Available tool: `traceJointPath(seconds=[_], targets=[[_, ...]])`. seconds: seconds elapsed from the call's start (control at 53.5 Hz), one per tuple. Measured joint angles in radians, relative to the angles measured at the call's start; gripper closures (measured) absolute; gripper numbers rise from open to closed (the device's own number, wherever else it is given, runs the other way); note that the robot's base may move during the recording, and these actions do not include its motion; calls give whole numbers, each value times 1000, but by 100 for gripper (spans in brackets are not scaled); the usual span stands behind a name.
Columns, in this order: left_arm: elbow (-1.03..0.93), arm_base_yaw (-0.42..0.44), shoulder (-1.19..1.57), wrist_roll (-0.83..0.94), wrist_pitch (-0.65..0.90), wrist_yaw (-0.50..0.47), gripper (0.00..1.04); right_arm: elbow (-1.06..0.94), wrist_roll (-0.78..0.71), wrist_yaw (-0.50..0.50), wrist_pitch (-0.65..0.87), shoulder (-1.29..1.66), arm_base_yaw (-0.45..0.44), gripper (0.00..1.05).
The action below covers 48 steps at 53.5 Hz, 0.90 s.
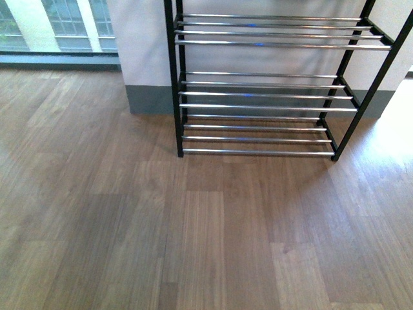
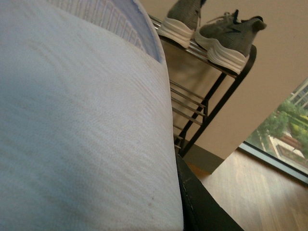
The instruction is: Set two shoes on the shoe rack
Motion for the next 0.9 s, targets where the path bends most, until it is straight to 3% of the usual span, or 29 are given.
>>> traceJointPath(seconds=[0.897], targets=[[0, -1, 1, 1, 0, 0, 103, -5, 0, 0, -1, 2, 0, 103]])
